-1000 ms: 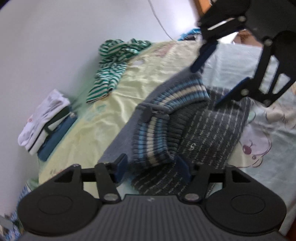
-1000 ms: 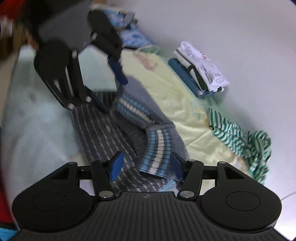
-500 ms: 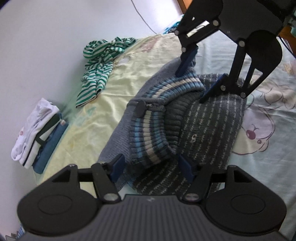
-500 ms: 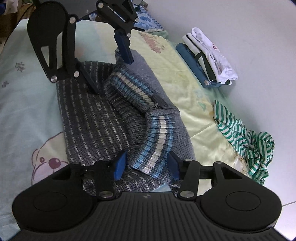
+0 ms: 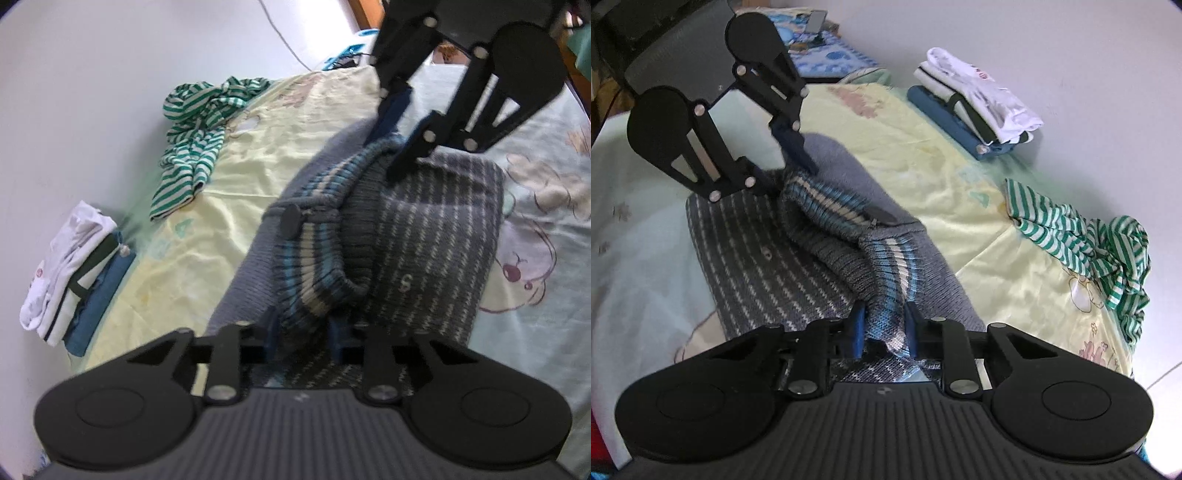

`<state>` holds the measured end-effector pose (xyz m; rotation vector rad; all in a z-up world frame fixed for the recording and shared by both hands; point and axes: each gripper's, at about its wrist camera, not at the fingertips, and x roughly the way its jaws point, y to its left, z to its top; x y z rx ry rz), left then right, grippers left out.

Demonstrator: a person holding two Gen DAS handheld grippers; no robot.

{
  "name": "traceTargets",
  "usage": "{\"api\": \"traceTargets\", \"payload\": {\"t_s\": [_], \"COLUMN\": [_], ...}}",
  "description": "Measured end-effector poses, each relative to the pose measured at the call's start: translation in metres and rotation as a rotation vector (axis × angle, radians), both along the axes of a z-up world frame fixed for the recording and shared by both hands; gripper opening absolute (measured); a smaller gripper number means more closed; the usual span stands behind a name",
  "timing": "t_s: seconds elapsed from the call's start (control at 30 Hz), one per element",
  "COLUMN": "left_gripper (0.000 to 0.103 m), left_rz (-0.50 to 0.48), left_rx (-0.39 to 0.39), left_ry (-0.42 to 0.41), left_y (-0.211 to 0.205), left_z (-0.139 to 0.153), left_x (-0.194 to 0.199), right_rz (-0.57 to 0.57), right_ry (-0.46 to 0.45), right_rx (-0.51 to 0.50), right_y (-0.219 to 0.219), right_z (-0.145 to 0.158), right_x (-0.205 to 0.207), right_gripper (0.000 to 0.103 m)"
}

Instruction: Fold clothes

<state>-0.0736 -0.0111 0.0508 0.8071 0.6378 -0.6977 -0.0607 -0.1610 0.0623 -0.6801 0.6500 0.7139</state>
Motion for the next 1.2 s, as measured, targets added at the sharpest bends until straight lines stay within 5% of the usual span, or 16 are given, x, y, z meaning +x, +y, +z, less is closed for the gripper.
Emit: {"api": "traceTargets", "payload": {"t_s": [0.5,1.2], "left_gripper": [0.010,0.008], "left_rz": [0.018,-0.022], "left_rx": [-0.137,-0.126], "left_ry": [0.023,0.177], "left_y": [0.016,0.010], "left_z": [0.040,0.004], "left_x": [-0.033,-0.075], "right_rz": [0.061,0.159], "right_ry": [0.031,0.177], "right_rx": [0.029,-0.058], "right_y": [-0.011,-0.002], "right_z": [0.032,0.002], "right_x": [-0.020,-0.056], "right_gripper": [0.021,0.021]}}
